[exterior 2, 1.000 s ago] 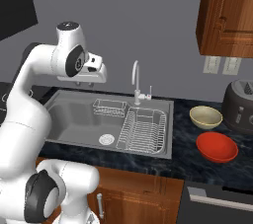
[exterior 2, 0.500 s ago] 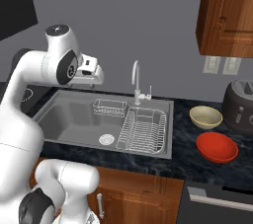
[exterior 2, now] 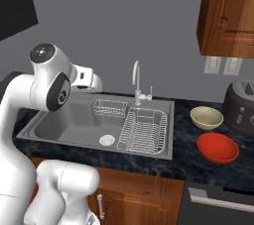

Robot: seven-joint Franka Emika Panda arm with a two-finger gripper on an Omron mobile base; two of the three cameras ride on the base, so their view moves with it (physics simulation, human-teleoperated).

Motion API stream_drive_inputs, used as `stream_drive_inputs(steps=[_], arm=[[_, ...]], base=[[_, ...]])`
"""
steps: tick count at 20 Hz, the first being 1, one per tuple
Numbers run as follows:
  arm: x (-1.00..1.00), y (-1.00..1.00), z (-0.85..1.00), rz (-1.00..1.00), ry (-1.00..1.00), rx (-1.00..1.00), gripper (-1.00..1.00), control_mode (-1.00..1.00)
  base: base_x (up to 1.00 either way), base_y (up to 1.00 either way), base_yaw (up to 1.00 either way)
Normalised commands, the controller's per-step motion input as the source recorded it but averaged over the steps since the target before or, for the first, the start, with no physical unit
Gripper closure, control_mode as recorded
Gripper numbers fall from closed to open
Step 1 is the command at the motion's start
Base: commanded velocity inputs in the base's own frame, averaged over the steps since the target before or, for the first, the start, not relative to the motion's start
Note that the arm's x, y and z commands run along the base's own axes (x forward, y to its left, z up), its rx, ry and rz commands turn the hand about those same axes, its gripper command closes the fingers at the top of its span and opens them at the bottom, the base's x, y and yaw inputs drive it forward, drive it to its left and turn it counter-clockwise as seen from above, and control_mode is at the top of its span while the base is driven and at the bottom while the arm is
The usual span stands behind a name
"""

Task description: Rinse each bowl for a few seconds and place them down in the sink or on the counter.

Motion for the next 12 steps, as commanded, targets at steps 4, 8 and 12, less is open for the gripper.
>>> stream_drive_inputs(steps=[4,8,12], arm=[[-0.27,-0.26,0.00,0.00,-0.17,0.00,-1.00,-1.00],[-0.16,-0.25,0.00,0.00,-0.12,0.00,-1.00,-1.00],[-0.04,-0.26,0.00,0.02,-0.13,0.00,-1.00,-1.00]], base=[[0.00,0.00,0.00],[0.00,0.00,0.00],[0.00,0.00,0.00]])
